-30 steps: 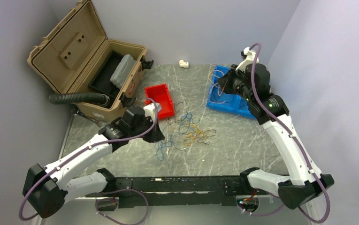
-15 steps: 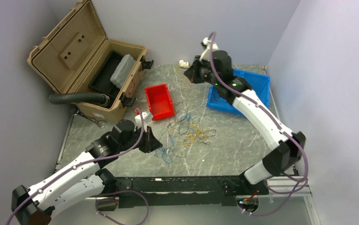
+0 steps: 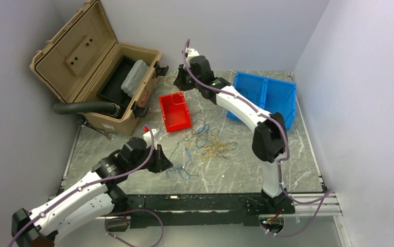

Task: Untangle the cables
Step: Place the cable in the bin.

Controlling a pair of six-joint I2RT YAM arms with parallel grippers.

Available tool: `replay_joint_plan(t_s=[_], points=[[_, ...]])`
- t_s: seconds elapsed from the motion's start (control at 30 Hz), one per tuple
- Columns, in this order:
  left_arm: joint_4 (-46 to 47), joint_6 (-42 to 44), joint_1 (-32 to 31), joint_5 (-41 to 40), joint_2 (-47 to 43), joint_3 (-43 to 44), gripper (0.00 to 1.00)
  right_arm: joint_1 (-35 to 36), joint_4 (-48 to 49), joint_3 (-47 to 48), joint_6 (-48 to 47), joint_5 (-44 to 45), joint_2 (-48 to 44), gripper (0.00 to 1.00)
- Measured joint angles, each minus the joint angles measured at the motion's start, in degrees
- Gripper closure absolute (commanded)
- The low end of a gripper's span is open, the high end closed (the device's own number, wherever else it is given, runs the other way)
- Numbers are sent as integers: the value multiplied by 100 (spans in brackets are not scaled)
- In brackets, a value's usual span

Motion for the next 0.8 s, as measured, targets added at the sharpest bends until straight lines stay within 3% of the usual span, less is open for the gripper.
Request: replay_joint_plan(t_s=[0.33, 0.8], points=[[-302, 4, 0, -212, -59, 13, 100, 195, -20, 369, -101, 352, 1099, 100], [-350, 11, 0, -210, 22, 111, 100, 463, 52, 52, -4, 409, 1440, 100]])
